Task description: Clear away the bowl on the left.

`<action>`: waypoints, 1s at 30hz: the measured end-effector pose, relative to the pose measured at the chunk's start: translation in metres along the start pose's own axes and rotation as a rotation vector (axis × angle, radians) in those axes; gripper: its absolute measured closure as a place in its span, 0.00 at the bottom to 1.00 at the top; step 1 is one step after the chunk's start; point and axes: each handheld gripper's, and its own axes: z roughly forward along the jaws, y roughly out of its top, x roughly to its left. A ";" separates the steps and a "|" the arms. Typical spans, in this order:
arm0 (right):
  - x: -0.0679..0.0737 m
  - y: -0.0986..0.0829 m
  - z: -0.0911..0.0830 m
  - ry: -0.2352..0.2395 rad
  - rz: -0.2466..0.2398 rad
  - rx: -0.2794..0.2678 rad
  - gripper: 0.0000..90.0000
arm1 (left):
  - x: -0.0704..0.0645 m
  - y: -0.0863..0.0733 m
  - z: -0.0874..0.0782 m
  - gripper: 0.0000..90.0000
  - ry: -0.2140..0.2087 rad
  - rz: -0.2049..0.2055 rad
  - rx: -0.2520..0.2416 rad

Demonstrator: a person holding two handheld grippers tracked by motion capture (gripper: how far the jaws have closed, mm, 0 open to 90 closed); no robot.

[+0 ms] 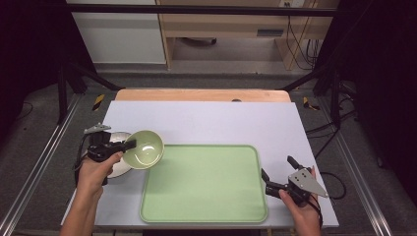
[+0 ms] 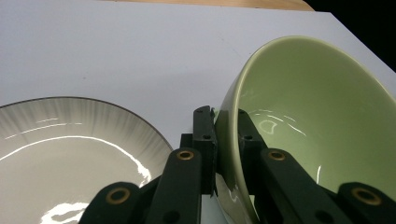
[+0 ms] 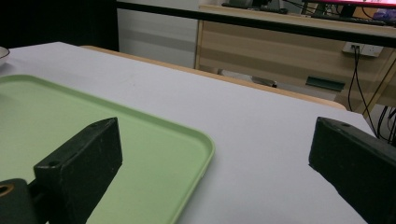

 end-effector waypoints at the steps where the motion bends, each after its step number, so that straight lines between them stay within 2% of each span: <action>1: 0.000 0.000 0.000 0.000 0.000 0.000 0.03 | 0.000 0.000 0.000 0.92 0.000 0.000 0.000; 9: 0.000 0.000 0.000 0.000 0.000 -0.001 0.03 | -0.015 0.000 0.008 0.92 -0.023 0.030 0.015; 18: 0.000 0.000 0.000 -0.002 0.002 -0.001 0.03 | -0.031 -0.003 0.023 0.92 -0.050 0.071 0.056; 30: 0.000 0.000 -0.001 -0.002 0.004 0.000 0.03 | -0.048 -0.006 0.034 0.92 -0.091 0.091 0.075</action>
